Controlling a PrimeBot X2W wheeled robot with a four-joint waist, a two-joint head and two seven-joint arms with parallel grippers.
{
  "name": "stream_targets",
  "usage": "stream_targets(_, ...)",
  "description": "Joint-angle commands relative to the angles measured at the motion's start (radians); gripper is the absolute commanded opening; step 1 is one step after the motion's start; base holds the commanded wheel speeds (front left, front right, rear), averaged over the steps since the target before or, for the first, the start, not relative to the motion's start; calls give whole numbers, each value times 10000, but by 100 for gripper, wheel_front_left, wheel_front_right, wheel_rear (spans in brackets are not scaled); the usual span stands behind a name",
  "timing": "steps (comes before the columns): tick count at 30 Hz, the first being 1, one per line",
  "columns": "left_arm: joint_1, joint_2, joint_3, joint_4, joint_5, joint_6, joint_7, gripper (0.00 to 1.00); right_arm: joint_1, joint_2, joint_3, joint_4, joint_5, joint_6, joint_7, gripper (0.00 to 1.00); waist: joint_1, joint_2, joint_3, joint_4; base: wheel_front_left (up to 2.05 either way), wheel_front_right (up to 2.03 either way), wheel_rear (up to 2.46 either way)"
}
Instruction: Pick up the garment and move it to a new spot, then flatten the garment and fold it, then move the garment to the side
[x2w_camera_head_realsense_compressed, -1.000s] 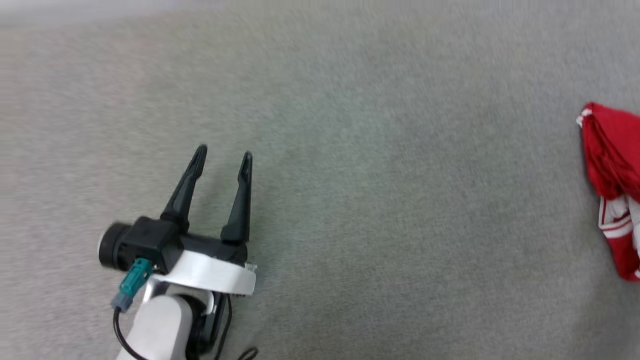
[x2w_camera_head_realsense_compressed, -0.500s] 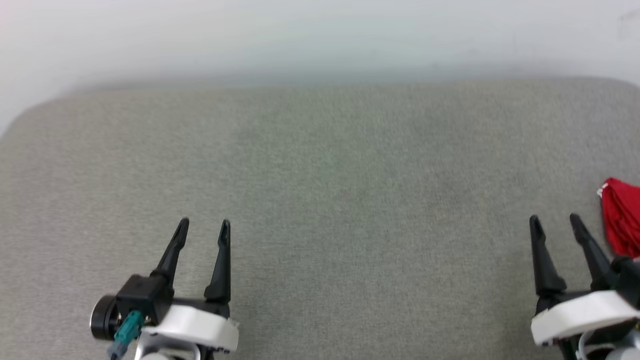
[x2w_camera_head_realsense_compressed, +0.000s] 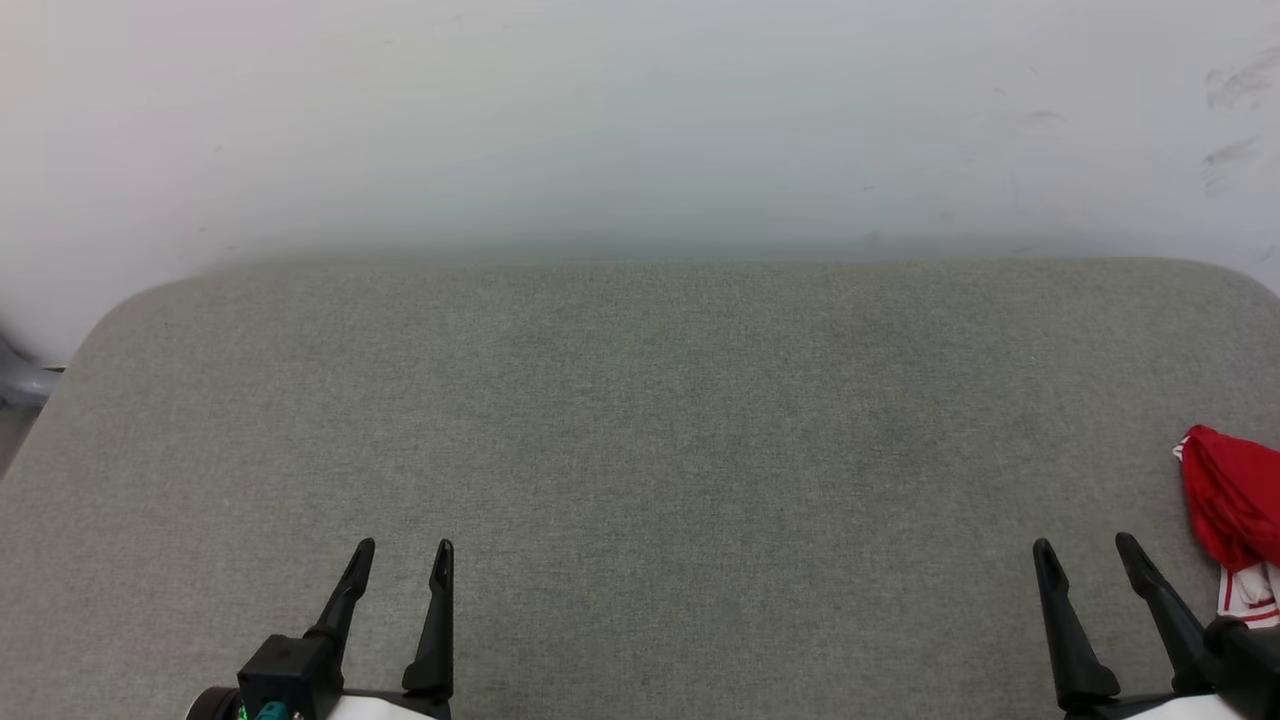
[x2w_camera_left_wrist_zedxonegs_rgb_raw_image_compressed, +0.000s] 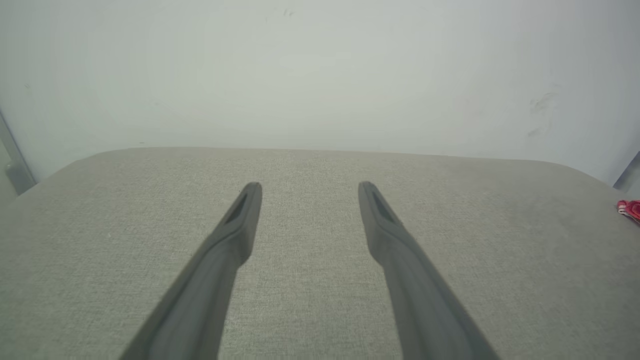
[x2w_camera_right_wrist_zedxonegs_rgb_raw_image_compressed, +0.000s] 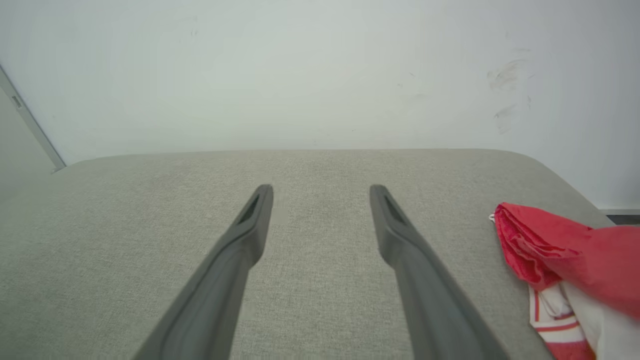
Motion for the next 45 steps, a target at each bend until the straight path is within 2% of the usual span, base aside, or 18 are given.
stream_targets(1, 66, -48, 34, 75, 4, -79, -24, 100, 182, 64, -49, -173, -66, -8, 105, 100, 2, 0, -32, -32, 0, 0, 0)
stream_targets(15, -112, -212, 88, 307, 155, -243, -25, 100, 327, 139, -122, -495, -160, -8, 281, 100, 2, 0, -32, -68, 0, 0, 0)
stream_targets(16, -26, -222, 78, 305, 123, -246, 0, 0, 219, 98, -115, -447, -119, 0, 281, 0, 2, 0, -33, -68, 0, 0, 0)
stream_targets(19, 59, -272, 53, 554, 42, -251, 34, 0, 237, 104, -77, -191, -59, 0, 281, 0, 3, 0, -31, -69, 0, 0, 0)
stream_targets(45, -672, -466, 819, 977, -4426, -566, 1227, 0, -957, -154, 139, 1401, 4908, -1, 217, 0, 3, 0, 38, -67, 0, 0, 0)
